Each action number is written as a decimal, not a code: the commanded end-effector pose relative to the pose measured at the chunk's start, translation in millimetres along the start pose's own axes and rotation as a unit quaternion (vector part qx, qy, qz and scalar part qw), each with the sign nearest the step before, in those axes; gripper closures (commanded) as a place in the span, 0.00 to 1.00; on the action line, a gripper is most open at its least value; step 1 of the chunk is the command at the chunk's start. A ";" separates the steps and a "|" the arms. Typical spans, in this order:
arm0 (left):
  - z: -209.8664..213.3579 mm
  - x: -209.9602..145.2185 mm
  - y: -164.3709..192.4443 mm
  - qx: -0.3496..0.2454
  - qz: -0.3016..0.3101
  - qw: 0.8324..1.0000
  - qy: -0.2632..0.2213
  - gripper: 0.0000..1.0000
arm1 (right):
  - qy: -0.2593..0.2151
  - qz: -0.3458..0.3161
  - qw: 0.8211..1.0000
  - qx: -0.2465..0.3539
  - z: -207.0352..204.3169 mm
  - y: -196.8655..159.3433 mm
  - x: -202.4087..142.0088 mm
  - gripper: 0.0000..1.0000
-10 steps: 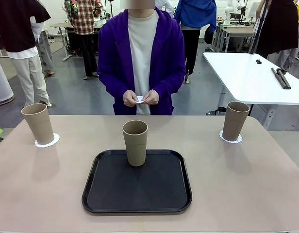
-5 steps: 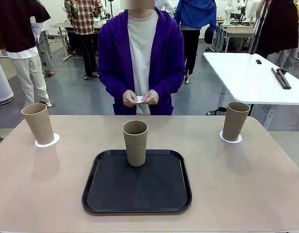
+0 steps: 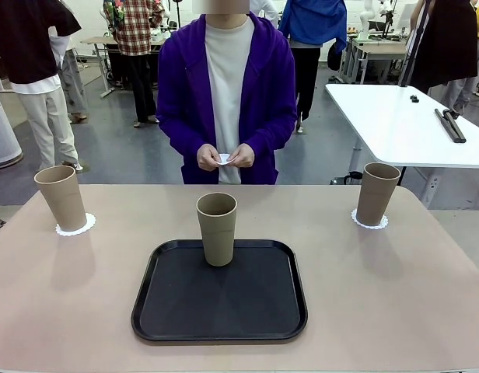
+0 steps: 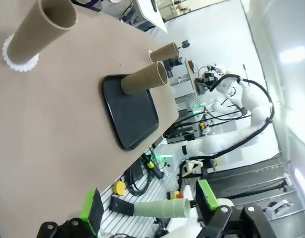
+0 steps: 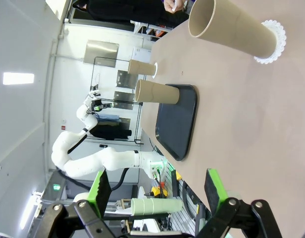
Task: Place coasters on the table and set cups on them.
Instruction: Take one Reusable plastic cup from the Flat Tray and place it on a coaster set by the human.
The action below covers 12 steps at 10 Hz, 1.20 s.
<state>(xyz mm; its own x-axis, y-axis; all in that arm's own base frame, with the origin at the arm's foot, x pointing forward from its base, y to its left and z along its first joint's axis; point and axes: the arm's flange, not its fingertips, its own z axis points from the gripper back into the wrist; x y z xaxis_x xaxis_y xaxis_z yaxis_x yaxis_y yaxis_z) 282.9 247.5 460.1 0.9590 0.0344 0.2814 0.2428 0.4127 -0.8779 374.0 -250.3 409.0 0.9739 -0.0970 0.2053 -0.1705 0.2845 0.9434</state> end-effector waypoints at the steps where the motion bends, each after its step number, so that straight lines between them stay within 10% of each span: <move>1: 19.7 4.1 27.1 -0.031 0.018 0.999 -0.015 0.00 | 0.000 0.000 1.000 0.003 0.6 1.2 1.8 0.00; 12: 23.3 26.1 98.9 -0.051 0.094 0.994 -0.012 0.00 | 0.000 0.000 1.000 0.003 0.6 1.2 1.8 0.00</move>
<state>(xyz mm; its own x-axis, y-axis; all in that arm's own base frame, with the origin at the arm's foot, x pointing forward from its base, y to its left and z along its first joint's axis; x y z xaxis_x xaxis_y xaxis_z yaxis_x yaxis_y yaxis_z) 332.1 308.5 391.3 0.9861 0.1144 0.1207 0.0807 0.3054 -0.9488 374.0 -250.3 409.0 0.9739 -0.0970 0.2053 -0.1705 0.2845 0.9434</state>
